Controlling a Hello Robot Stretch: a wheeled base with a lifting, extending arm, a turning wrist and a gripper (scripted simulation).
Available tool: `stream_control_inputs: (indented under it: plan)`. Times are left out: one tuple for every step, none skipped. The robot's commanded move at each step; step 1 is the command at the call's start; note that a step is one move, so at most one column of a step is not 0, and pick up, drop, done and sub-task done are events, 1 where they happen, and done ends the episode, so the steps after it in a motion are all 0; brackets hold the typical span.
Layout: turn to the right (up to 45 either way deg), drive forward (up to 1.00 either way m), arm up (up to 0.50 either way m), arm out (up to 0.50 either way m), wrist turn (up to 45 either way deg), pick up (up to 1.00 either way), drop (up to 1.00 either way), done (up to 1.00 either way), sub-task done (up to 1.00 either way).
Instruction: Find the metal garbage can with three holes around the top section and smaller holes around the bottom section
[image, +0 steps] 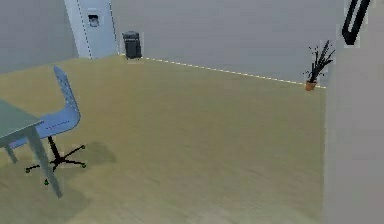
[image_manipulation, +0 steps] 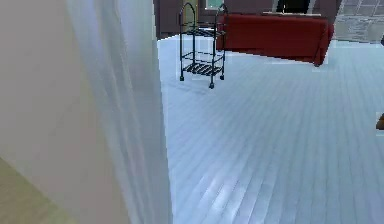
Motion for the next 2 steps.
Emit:
stream_control_inputs:
  plan:
    - [-45.0, 0.00, 0.00, 0.00, 0.0, 0.00, 0.00, 0.00, 0.00]
    - [-45.0, 0.00, 0.00, 0.00, 0.0, 0.00, 0.00, 0.00, 0.00]
